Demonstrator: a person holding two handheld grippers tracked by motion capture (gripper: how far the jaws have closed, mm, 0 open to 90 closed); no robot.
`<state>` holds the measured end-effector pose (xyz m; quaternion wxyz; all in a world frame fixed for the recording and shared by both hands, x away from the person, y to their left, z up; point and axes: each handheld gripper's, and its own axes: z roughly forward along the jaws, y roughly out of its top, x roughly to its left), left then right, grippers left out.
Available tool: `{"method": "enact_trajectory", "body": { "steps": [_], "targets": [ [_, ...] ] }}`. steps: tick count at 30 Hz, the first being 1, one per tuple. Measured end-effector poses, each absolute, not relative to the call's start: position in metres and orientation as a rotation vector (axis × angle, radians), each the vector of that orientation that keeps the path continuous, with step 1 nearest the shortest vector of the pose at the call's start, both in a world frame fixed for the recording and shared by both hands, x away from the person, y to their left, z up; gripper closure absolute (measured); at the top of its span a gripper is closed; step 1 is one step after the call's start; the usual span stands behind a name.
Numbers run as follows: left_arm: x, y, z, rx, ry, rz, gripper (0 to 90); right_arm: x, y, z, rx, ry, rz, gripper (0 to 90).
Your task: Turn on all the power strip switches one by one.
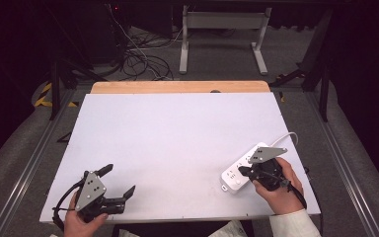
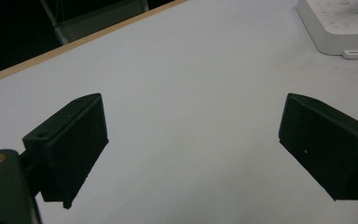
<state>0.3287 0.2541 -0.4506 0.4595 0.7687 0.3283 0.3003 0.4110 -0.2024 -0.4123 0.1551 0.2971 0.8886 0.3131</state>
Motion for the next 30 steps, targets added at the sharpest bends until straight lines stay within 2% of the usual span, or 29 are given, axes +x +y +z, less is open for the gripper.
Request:
{"method": "enact_trajectory", "body": {
  "steps": [14,30],
  "targets": [
    [0.329,0.255,-0.450,1.891,0.807,0.738,8.4,0.426,-0.203,-0.433,0.927,2.579,0.728,90.0],
    [0.328,0.255,-0.450,1.892,0.807,0.739,8.3,0.435,-0.210,-0.438,0.998,2.560,0.685,90.0]
  ]
}}
